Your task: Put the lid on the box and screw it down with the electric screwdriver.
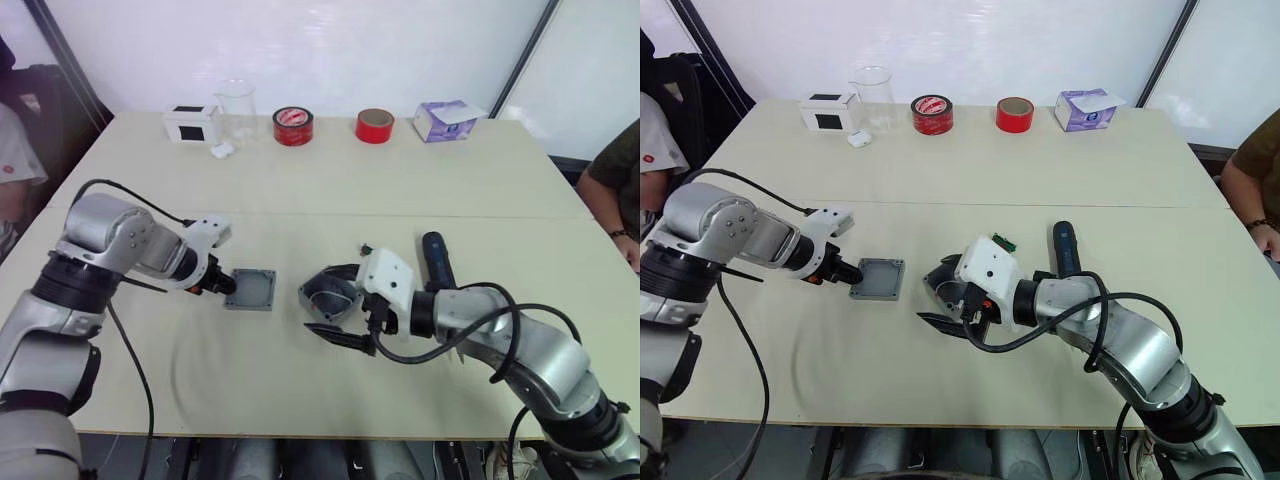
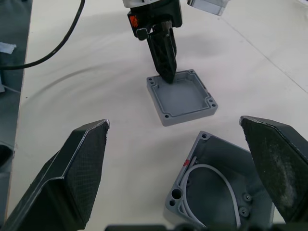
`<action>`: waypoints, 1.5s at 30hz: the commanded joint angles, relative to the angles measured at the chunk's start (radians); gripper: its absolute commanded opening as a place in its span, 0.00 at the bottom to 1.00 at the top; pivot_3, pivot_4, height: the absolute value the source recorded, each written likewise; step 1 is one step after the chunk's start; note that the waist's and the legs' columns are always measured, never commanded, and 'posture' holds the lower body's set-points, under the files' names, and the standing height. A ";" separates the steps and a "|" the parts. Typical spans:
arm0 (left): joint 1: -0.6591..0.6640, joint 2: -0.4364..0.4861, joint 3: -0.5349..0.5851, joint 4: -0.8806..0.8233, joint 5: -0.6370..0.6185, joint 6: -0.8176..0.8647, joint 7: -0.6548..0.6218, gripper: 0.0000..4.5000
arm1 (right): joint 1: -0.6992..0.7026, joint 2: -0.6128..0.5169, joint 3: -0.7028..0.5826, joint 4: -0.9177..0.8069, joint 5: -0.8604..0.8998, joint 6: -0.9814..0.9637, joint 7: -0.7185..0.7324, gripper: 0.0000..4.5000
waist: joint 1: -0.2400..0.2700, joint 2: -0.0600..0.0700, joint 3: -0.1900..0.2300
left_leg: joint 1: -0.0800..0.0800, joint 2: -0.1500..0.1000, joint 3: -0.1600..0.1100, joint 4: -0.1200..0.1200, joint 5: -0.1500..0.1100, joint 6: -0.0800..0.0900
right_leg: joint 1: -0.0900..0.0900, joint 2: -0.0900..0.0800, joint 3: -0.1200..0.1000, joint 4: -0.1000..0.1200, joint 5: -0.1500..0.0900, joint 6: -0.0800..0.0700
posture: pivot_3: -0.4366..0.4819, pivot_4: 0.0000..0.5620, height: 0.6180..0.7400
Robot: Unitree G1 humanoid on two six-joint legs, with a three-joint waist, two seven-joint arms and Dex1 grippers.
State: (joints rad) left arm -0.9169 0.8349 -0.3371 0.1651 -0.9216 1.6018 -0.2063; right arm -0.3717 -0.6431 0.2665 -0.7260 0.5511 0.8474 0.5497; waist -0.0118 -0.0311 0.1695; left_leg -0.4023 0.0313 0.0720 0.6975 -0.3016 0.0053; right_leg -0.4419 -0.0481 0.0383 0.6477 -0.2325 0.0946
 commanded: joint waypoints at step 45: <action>0.094 -0.529 0.386 -0.218 0.408 -0.975 -0.147 0.00 | -0.562 0.308 -0.502 0.659 0.307 0.288 -0.222 0.95 | -0.005 -0.002 0.002 | -0.001 0.000 0.005 -0.012 0.003 -0.006 | -0.003 -0.002 0.001 -0.009 0.003 -0.001 | 0.48 0.27 1.00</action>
State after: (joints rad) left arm -0.8046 0.3104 0.0397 -0.0063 -0.5111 0.6363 -0.3435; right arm -0.9120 -0.3409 -0.2121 -0.0369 0.8432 1.1411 0.3358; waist -0.0172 -0.0329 0.1711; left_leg -0.4035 0.0312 0.0765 0.6857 -0.2986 -0.0002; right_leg -0.4445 -0.0497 0.0395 0.6390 -0.2295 0.0941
